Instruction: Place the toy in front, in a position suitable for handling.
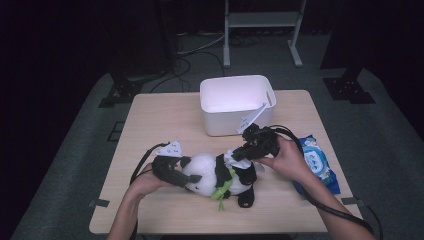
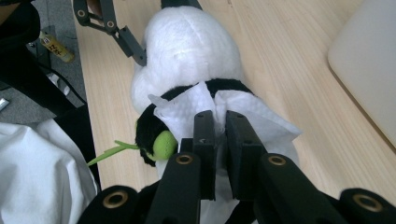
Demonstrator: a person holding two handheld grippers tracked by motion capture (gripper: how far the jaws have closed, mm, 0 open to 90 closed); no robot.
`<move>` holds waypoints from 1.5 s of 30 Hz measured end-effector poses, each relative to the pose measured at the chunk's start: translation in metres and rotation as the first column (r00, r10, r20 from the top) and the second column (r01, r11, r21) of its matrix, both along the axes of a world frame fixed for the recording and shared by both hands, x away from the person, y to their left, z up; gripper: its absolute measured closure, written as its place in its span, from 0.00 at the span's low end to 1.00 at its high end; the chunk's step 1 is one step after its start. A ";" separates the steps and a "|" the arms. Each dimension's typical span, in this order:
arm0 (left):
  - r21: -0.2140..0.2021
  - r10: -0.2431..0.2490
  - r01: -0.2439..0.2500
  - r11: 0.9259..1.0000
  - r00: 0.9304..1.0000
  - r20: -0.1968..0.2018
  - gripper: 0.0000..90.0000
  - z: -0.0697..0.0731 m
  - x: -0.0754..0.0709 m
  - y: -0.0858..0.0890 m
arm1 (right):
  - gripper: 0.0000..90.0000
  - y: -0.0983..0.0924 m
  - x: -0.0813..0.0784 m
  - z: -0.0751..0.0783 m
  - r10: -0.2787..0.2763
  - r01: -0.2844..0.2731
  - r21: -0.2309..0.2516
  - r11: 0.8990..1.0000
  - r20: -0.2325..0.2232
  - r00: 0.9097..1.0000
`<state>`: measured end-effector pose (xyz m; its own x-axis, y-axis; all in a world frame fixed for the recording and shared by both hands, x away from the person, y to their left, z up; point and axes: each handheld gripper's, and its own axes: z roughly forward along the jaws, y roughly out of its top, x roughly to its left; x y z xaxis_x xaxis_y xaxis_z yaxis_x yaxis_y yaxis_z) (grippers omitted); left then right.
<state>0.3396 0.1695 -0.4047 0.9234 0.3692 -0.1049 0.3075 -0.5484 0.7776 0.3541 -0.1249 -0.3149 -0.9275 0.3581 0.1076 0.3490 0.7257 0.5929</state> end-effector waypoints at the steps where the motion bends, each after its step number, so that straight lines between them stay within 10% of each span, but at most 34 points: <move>1: -0.003 0.002 -0.002 1.000 1.000 -0.001 0.29 0.000 0.000 0.000 | 0.91 -0.002 -0.001 0.000 0.000 0.000 0.004 1.000 0.001 1.000; 24: 0.004 0.001 -0.001 1.000 1.000 0.002 0.29 0.001 0.001 -0.001 | 0.91 -0.064 -0.033 -0.014 -0.089 0.091 0.037 0.995 -0.041 0.995; 45: 0.000 -0.006 0.006 1.000 1.000 0.003 0.28 0.000 -0.001 -0.001 | 0.91 0.008 0.030 -0.008 -0.045 0.045 0.005 0.999 -0.043 0.998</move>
